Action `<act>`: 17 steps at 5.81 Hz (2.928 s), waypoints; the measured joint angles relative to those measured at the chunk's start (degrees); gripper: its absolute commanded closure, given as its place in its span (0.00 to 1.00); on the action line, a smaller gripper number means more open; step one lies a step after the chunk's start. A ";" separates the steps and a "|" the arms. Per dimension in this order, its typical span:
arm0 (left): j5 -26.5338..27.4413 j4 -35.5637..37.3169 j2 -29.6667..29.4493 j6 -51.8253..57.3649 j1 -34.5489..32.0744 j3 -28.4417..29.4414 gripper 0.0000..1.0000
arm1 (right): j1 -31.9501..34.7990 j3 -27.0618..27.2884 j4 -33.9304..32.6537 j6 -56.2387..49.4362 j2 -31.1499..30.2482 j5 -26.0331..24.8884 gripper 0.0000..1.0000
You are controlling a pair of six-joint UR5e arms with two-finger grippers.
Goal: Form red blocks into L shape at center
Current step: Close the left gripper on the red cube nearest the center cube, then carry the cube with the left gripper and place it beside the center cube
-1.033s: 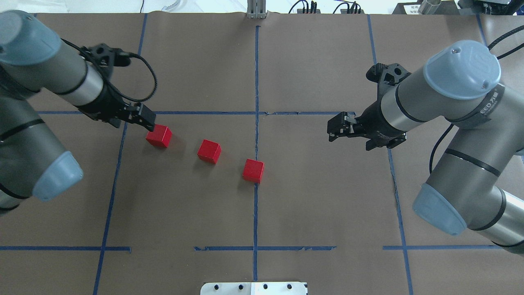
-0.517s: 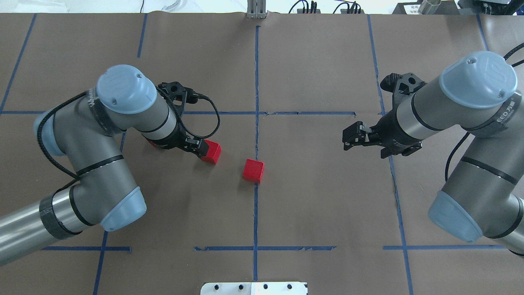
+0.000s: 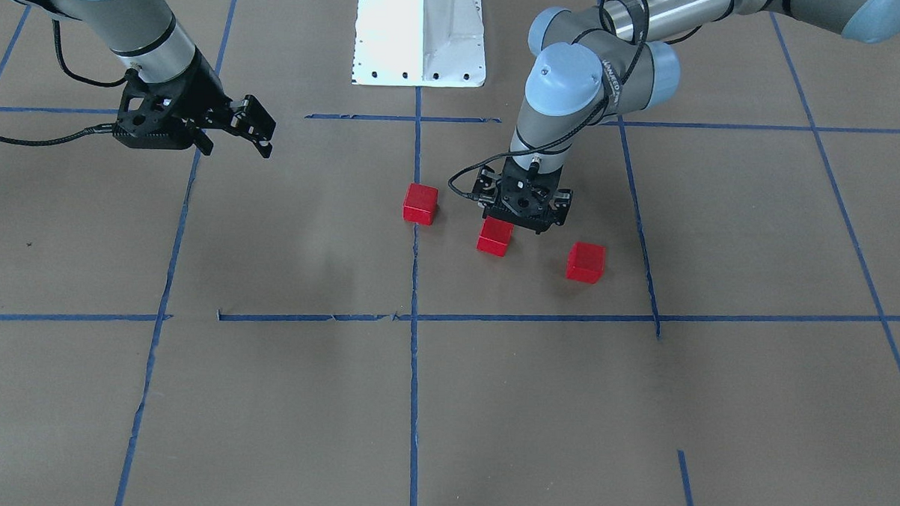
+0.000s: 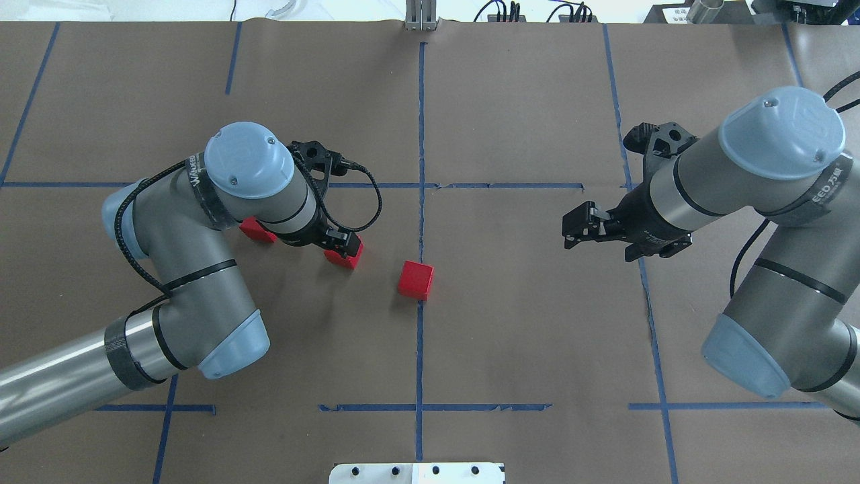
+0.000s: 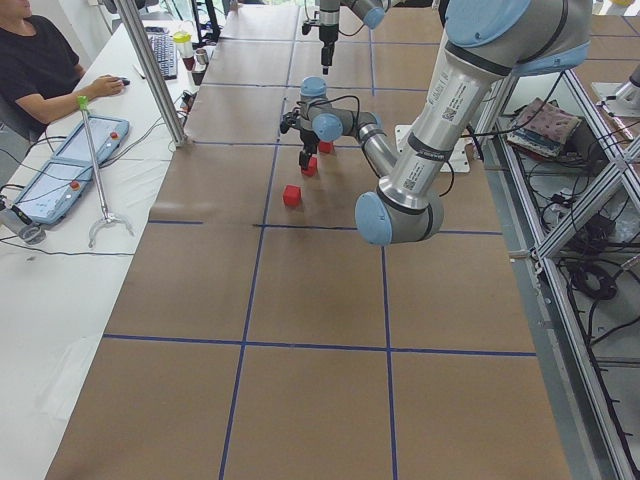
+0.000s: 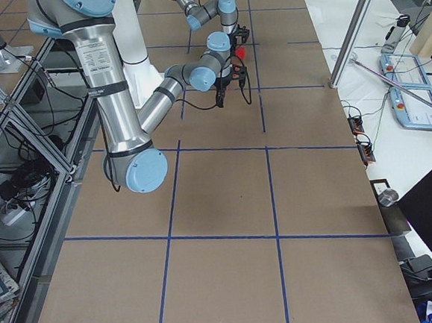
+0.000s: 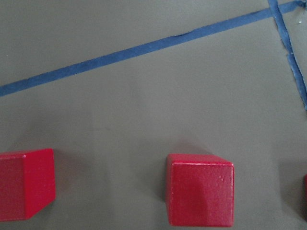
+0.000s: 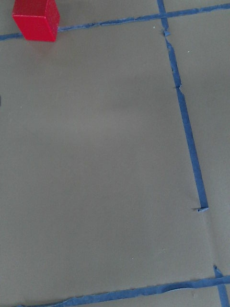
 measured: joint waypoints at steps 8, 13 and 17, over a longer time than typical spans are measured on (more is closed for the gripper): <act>1.73 -3.82 -4.50 -2.54 0.97 4.41 1.00 | -1.14 -0.26 0.00 -0.02 0.18 -0.25 0.00; 7.62 -2.47 -14.67 -16.39 4.50 12.49 1.00 | -0.96 0.39 0.00 0.92 -0.23 -0.82 0.00; 8.68 0.92 -15.21 -18.83 5.95 12.15 1.00 | -0.96 0.76 0.00 1.27 -0.36 -0.80 0.00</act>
